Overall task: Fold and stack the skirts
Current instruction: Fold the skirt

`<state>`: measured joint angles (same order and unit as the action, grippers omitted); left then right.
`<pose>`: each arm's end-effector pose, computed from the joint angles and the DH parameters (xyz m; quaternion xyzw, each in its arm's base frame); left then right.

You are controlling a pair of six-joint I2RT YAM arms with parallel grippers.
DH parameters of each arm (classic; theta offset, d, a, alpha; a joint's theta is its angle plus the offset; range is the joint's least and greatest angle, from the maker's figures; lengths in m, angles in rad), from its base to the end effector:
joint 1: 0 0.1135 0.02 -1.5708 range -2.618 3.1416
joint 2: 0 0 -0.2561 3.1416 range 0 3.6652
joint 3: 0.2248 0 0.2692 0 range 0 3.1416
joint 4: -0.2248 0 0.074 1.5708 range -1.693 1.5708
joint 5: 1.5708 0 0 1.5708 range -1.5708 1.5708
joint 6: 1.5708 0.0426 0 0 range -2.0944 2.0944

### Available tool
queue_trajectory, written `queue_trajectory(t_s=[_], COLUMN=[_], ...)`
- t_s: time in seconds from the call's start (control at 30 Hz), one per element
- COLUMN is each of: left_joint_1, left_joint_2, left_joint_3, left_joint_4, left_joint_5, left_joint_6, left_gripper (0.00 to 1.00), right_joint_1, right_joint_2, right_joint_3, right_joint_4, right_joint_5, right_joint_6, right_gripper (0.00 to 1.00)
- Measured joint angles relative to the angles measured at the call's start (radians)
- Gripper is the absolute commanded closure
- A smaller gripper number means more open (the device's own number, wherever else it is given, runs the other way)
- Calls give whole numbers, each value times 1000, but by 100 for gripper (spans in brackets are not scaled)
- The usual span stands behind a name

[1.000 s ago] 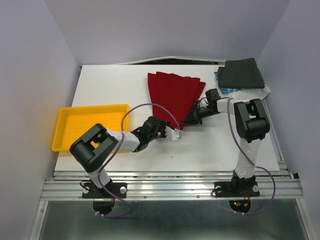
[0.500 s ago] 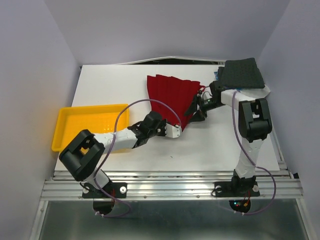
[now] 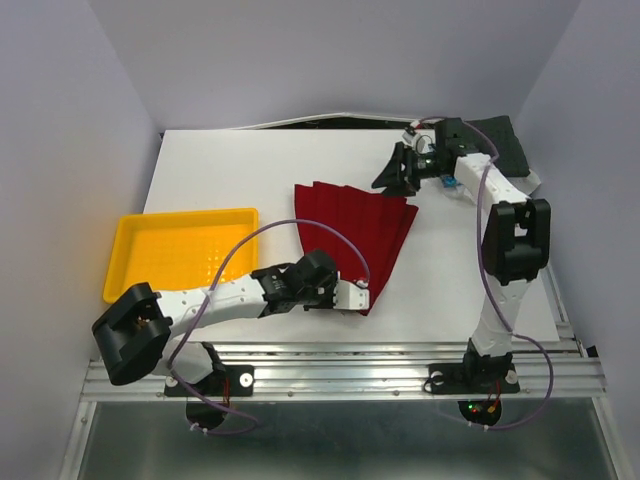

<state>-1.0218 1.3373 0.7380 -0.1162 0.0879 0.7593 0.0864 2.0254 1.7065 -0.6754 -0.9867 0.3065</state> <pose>0.1529 -0.2572 0.1878 0.7182 0.5576 -0.0939 0.4055 0.4488 0.0745 0.2366 -0.0411 0.8541 0.4942 0.1569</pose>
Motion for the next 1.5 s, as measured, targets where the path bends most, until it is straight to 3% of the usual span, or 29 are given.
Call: queue_trajectory(t_s=[0.27,0.43,0.67,0.87,1.0,1.23,1.5], left_joint_1=[0,0,1,1,1,1,0], left_joint_2=[-58,-82,-129,-131,-130,-129,-127], left_joint_3=[58,114,162,258,270,270,229], left_joint_4=[-127,-180,-251,-305,-342,-386,-441], left_joint_5=[43,73,97,96,122,233,394], left_joint_6=[-142,-187,-204,-216,-218,-214,-206], left_gripper=[100,100,100,100,100,100,100], right_joint_1=[303,362,362,480,563,519,336], right_joint_2=[9,92,154,96,62,15,75], right_joint_3=[-150,-360,-456,-545,-568,-401,-10], right_joint_4=[343,523,644,681,640,401,224], right_joint_5=[-43,-43,-116,-111,-101,13,159], right_joint_6=[135,139,120,81,36,-141,-326], right_gripper=[39,44,46,47,38,21,19])
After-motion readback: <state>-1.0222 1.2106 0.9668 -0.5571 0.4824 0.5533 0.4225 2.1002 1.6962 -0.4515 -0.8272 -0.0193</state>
